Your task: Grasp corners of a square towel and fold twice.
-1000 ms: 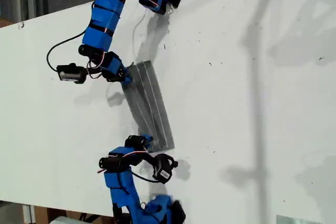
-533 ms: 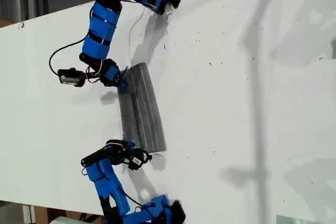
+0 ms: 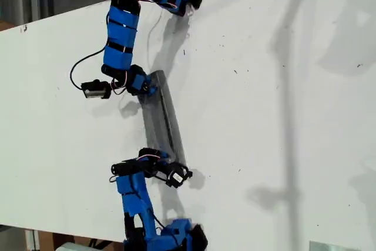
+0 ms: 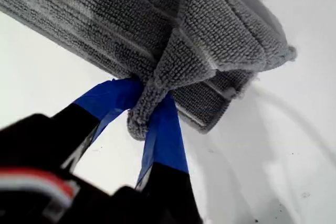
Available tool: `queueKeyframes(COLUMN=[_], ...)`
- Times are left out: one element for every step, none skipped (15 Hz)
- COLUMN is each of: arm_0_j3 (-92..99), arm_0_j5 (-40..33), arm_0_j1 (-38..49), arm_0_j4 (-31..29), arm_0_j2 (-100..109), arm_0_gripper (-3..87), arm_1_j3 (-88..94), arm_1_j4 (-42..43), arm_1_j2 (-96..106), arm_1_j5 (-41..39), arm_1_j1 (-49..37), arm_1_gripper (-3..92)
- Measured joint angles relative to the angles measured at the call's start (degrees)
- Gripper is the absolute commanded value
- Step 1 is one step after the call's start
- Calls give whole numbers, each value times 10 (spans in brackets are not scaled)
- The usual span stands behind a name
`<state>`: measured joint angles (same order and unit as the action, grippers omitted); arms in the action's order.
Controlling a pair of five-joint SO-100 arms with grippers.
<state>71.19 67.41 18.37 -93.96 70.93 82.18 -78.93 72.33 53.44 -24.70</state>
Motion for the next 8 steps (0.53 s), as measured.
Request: queueKeyframes(arm_0_j3=[-8,-16,-17,-18,-18,-17,-16,-12], arm_0_j5=[23,39,49,52,53,53,53,51], arm_0_j1=[-21,-38,-50,-52,-48,-47,-50,-47], arm_0_j4=[0,0,0,0,0,-4,-11,-14], arm_0_j2=[-10,-18,-27,-39,-44,-44,-44,-40], arm_0_gripper=[-1,-1,-1,18,157,279,303,352], arm_1_j3=[11,19,23,24,24,25,25,25], arm_1_j4=[-1,-1,-1,-1,-3,-10,-21,-25], arm_1_j2=[2,5,6,6,6,6,6,6], arm_1_j5=[8,16,22,26,27,27,27,27], arm_1_j1=[9,17,24,27,28,27,25,25], arm_1_gripper=[-1,-1,15,155,370,444,476,495])
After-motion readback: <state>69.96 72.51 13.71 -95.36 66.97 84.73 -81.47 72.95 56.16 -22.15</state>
